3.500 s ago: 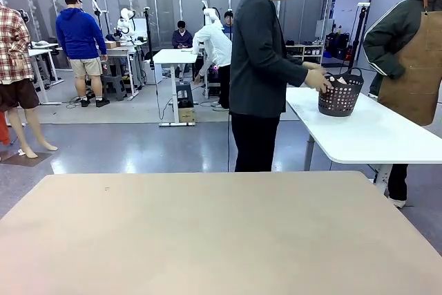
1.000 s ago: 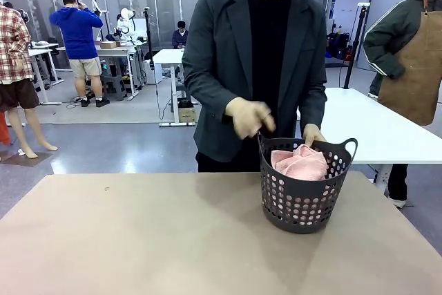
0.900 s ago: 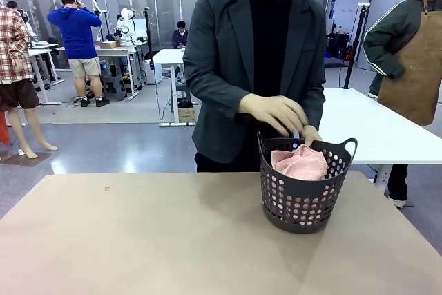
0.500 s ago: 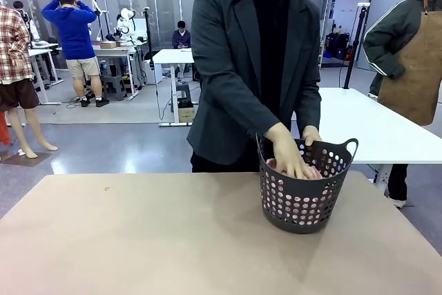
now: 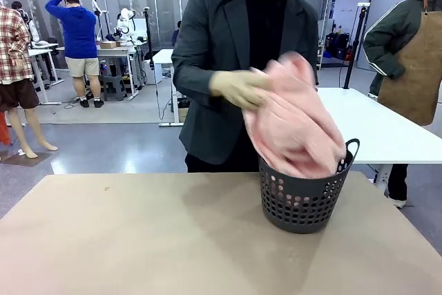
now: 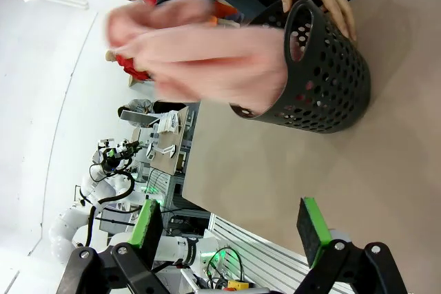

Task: Fold the towel.
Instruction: Grab the top end of the 100 cm Hotel Towel extended by the human.

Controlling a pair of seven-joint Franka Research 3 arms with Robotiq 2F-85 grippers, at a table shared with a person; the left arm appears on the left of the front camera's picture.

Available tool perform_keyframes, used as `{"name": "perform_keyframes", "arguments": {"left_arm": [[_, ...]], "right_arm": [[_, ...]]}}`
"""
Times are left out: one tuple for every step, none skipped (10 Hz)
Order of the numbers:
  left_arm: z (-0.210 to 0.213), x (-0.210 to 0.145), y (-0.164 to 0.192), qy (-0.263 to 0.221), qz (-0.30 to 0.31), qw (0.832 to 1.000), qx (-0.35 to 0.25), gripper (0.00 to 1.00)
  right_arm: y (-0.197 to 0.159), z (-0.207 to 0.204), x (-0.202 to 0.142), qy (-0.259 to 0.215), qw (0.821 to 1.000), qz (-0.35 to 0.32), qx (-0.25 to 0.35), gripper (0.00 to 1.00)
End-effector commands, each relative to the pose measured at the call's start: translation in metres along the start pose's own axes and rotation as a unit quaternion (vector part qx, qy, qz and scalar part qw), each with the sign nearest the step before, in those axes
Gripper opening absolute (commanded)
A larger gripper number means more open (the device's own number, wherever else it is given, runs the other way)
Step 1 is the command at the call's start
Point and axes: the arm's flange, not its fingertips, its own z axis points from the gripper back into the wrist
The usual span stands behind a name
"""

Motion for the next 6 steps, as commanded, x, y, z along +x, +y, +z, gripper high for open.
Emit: {"name": "perform_keyframes", "arguments": {"left_arm": [[0.0009,0.0014,-0.0007,-0.002,-0.01,1.0,-0.01,1.0],[0.0009,0.0014,-0.0007,-0.002,-0.01,1.0,-0.01,1.0],[0.0009,0.0014,-0.0007,-0.002,-0.01,1.0,-0.01,1.0],[0.0009,0.0014,-0.0007,-0.002,-0.01,1.0,-0.01,1.0],[0.0009,0.0014,-0.0007,-0.002,-0.01,1.0,-0.01,1.0],[0.0009,0.0014,-0.0007,-0.002,-0.01,1.0,-0.01,1.0]], "right_arm": [[-0.0007,-0.0006,0.0023,-0.005,1.0,0.011,0.005,1.0],[-0.0007,-0.0006,0.0023,-0.005,1.0,0.011,0.005,1.0],[-0.0007,-0.0006,0.0023,-0.005,1.0,0.011,0.005,1.0],[-0.0007,-0.0006,0.0023,-0.005,1.0,0.011,0.005,1.0],[-0.0007,-0.0006,0.0023,-0.005,1.0,0.011,0.005,1.0],[-0.0007,-0.0006,0.0023,-0.005,1.0,0.011,0.005,1.0]]}}
